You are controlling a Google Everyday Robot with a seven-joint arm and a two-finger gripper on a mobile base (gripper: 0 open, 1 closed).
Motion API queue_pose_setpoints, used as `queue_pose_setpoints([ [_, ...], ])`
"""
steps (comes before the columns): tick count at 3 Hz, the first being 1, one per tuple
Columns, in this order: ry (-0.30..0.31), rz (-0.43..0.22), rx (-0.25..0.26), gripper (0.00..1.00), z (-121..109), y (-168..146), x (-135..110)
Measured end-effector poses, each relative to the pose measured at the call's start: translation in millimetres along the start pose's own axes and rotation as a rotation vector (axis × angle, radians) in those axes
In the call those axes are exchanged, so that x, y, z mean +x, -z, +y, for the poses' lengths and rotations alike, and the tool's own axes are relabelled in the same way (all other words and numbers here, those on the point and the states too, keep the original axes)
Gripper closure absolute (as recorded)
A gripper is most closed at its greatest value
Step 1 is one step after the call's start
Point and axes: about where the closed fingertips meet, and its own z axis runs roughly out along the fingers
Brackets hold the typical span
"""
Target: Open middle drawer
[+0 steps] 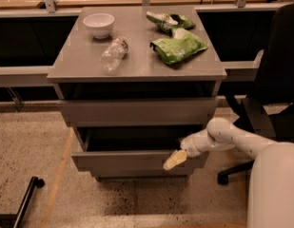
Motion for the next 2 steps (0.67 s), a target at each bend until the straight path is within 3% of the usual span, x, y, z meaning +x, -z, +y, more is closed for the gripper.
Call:
queue_pose_setpoints([
  [1, 0.000, 0.000, 0.000, 0.00, 0.2, 0.8, -0.6],
  [2, -0.081, 0.053, -0.032, 0.00, 21.6, 1.7, 23.0],
])
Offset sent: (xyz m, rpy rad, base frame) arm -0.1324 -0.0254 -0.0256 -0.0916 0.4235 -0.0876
